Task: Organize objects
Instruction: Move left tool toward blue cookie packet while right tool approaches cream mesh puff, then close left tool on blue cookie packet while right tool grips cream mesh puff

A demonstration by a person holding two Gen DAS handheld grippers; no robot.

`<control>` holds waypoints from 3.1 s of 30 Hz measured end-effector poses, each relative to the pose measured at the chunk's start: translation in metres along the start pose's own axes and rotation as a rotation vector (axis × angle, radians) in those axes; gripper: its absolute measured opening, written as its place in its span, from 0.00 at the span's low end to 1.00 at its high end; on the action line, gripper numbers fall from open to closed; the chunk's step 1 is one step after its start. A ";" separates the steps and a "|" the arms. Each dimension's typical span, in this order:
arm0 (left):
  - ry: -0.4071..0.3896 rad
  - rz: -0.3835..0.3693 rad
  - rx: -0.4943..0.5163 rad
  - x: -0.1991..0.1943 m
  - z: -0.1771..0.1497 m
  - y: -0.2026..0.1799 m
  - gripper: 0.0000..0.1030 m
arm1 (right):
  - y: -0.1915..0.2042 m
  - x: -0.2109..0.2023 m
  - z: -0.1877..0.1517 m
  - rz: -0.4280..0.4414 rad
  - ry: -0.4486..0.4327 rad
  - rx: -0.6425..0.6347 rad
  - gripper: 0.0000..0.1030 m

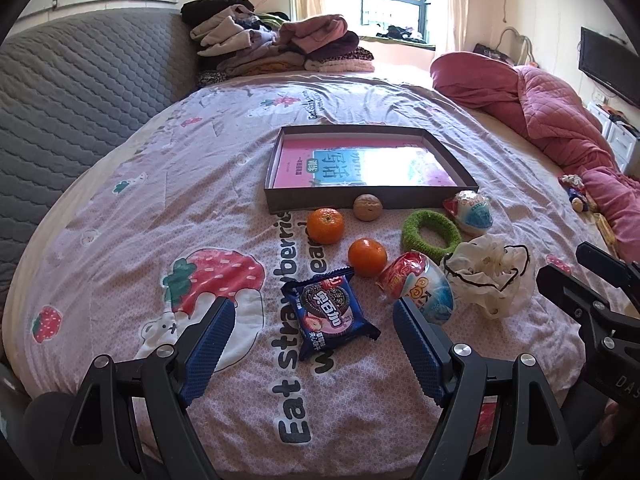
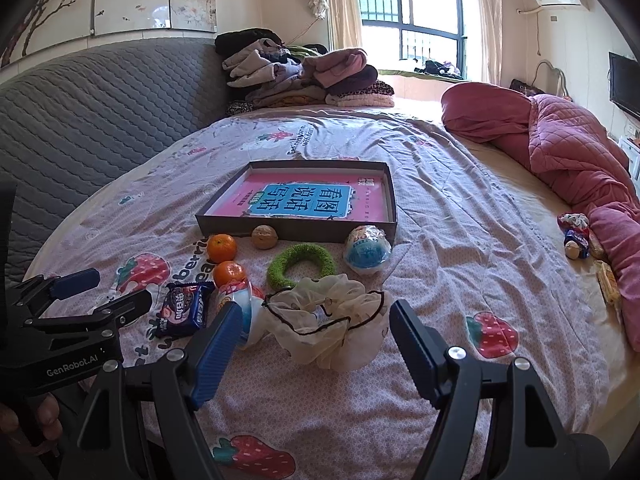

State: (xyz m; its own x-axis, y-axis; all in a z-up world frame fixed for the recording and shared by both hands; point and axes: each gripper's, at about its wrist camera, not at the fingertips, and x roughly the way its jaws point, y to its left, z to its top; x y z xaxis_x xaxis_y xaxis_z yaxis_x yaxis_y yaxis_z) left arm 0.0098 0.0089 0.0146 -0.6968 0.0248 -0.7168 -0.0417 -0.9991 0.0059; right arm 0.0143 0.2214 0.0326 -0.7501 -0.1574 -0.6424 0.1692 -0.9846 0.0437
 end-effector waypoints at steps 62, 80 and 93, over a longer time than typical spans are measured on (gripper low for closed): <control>0.223 0.057 -0.021 0.105 0.011 -0.002 0.80 | -0.042 0.094 0.006 -0.045 0.209 0.065 0.73; 0.262 0.036 -0.058 0.129 -0.001 -0.003 0.80 | -0.034 0.122 -0.011 -0.020 0.287 0.028 0.44; 0.218 -0.025 -0.017 0.124 -0.001 -0.008 0.52 | -0.031 0.118 -0.014 0.002 0.257 0.002 0.21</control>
State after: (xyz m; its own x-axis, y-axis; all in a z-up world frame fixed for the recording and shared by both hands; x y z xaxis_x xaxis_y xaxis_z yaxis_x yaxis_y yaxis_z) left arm -0.0751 0.0195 -0.0751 -0.5239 0.0433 -0.8507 -0.0438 -0.9988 -0.0238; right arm -0.0711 0.2346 -0.0551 -0.5621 -0.1350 -0.8160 0.1691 -0.9845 0.0464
